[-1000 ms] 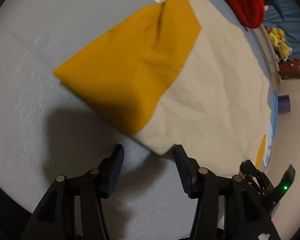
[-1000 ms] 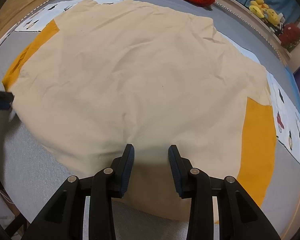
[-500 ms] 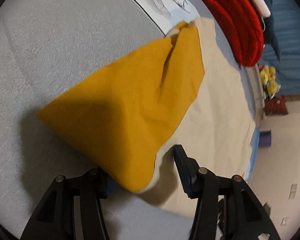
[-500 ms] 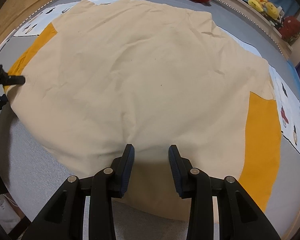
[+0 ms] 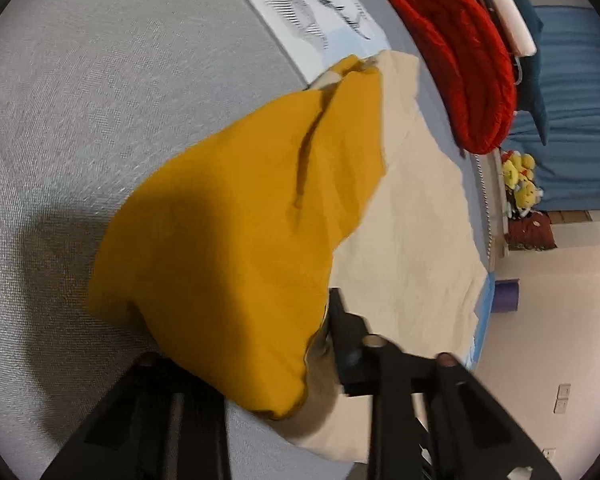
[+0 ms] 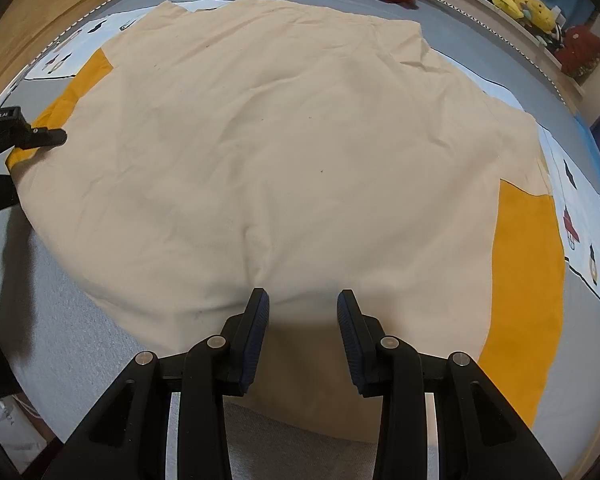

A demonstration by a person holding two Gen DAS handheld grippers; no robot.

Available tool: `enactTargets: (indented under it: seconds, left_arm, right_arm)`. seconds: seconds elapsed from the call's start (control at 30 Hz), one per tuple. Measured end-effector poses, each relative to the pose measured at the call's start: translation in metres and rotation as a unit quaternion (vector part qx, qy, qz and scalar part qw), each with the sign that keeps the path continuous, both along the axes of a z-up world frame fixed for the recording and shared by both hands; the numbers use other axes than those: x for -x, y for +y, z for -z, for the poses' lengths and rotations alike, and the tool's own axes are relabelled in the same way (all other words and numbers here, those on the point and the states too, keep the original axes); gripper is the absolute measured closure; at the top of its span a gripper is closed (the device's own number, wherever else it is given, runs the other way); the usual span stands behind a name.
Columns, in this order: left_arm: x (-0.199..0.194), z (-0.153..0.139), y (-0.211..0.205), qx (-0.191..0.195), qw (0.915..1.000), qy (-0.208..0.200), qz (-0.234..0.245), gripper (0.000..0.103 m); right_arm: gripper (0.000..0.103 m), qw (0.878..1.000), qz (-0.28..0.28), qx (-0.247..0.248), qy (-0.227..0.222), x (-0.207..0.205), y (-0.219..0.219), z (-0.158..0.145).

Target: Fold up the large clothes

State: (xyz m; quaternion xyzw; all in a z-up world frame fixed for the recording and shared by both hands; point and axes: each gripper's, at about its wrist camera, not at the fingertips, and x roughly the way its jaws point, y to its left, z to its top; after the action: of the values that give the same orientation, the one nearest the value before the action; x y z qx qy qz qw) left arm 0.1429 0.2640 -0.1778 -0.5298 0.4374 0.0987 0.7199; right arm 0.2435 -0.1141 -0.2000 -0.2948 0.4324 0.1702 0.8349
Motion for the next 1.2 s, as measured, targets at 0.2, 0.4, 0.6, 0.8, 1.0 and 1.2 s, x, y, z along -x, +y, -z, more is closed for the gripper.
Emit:
enactTargets:
  seconds: [0.2, 0.4, 0.6, 0.8, 1.0, 1.2]
  left_arm:
    - [-0.002, -0.036, -0.007, -0.038, 0.9982, -0.036, 0.029, 0.092]
    - [0.009, -0.074, -0.003, -0.081, 0.9937, -0.069, 0.035, 0.093]
    - [0.028, -0.114, 0.003, -0.186, 0.9803, -0.054, 0.037, 0.093]
    - [0.025, -0.139, -0.026, -0.255, 0.961, -0.066, 0.086, 0.093]
    - [0.003, -0.156, -0.068, -0.31, 0.9328, -0.097, 0.157, 0.093]
    - [-0.022, -0.165, -0.126, -0.331, 0.9054, -0.13, 0.231, 0.094]
  right_arm:
    - [0.065, 0.999, 0.011, -0.024, -0.02, 0.0, 0.003, -0.012]
    - [0.065, 0.995, 0.006, -0.078, -0.06, 0.009, 0.023, -0.034]
    - [0.065, 0.992, -0.039, -0.104, -0.059, 0.025, 0.062, -0.031]
    - [0.065, 0.998, -0.064, -0.02, -0.007, 0.018, 0.096, 0.017]
    - [0.065, 0.997, -0.055, -0.052, -0.012, 0.013, 0.092, -0.002]
    - [0.05, 0.987, -0.018, -0.109, -0.116, 0.018, 0.043, -0.065]
